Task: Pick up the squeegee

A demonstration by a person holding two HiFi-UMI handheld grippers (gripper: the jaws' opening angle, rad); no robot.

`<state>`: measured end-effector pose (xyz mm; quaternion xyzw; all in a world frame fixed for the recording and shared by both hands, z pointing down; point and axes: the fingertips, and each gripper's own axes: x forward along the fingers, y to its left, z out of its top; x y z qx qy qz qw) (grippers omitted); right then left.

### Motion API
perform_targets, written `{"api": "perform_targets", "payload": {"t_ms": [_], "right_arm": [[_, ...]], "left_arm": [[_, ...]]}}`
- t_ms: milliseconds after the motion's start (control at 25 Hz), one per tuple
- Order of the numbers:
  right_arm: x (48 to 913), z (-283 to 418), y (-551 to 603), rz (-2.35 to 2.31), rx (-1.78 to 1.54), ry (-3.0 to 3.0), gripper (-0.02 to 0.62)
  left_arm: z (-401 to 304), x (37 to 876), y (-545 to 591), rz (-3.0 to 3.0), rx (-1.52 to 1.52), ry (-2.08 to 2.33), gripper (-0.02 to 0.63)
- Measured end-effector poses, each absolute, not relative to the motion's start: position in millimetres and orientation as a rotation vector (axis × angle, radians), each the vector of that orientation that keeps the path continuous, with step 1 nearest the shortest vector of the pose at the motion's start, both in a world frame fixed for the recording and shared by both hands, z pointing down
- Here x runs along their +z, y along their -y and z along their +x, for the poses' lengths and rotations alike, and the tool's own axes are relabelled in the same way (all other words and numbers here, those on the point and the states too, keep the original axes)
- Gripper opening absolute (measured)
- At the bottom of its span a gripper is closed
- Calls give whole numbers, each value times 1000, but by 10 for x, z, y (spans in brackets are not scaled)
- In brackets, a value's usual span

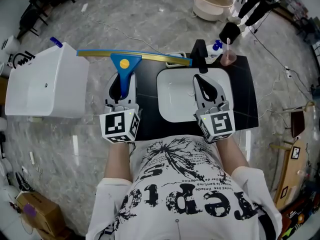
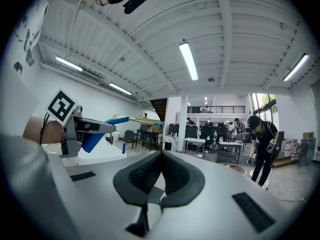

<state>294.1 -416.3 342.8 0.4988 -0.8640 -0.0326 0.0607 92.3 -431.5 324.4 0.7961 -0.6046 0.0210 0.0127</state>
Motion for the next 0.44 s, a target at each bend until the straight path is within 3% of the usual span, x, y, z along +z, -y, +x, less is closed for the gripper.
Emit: {"api": "perform_targets", "payload": {"t_ms": [440], "right_arm": [[3438,2980,4211,1522,-100,2631,12]], "left_arm": [[995,3353,4345,2469,94,1884,137]]}}
